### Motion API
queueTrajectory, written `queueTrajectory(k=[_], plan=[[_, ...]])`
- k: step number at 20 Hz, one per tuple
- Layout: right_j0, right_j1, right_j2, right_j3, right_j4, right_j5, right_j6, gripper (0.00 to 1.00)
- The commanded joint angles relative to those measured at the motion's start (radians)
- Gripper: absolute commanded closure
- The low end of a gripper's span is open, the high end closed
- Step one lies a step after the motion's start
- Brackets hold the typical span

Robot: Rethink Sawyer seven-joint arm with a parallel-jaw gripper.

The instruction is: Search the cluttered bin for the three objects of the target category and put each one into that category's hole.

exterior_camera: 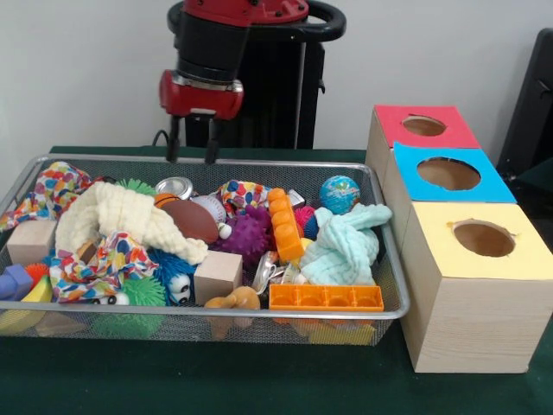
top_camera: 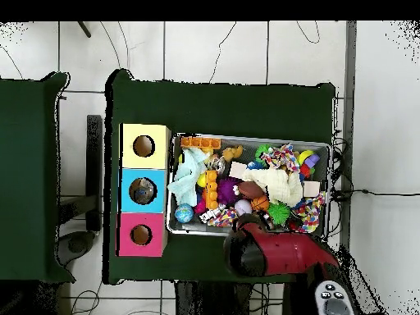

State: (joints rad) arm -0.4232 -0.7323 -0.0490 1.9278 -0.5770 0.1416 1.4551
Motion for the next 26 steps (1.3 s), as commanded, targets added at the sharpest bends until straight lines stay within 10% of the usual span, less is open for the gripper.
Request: queueTrajectory(k=[1,12,26], plan=[[-0.142,0.008,0.113,0.031,-0.147,-0.079,-0.007,0.00],[-0.180,0.034,0.144,-0.009,-0.215,-0.128,0.056,0.00],[-0.061,0.099,0.000,-0.064,-0.209,-0.332,0.110,0.00]])
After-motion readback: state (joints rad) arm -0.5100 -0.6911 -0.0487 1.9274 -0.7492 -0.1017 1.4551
